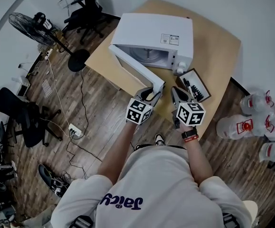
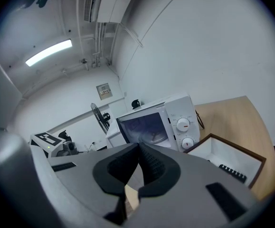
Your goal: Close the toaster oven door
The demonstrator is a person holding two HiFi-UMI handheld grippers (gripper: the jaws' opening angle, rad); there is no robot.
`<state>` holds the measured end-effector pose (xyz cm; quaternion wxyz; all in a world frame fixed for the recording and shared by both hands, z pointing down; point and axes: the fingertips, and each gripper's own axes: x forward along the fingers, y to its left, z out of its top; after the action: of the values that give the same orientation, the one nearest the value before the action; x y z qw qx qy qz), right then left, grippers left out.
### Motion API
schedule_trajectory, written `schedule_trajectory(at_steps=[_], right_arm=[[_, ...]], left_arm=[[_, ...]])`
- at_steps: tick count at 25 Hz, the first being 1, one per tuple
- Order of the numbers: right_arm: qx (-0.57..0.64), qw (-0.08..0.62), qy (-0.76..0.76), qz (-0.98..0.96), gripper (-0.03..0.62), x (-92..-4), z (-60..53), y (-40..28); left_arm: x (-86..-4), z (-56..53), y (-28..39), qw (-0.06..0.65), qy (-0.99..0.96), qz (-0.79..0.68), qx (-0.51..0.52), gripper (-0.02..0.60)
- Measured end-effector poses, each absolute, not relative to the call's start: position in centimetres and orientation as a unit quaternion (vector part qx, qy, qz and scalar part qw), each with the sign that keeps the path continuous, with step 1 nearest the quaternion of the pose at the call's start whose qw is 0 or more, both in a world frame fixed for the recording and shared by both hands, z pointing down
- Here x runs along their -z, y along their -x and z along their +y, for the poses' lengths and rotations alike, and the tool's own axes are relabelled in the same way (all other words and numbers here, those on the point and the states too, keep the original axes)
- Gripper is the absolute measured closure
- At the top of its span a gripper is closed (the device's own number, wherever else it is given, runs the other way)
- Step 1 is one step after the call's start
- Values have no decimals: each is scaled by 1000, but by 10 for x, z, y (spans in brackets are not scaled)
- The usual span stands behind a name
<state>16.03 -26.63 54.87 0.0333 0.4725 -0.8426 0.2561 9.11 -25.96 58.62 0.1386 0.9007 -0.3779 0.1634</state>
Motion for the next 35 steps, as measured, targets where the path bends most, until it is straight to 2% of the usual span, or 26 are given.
schedule_trajectory(at_steps=[35], right_arm=[[-241,33,-480,-843,582,-549,-298,-187]], left_arm=[[-587,-302,-124,138,-897,-391,-151,443]])
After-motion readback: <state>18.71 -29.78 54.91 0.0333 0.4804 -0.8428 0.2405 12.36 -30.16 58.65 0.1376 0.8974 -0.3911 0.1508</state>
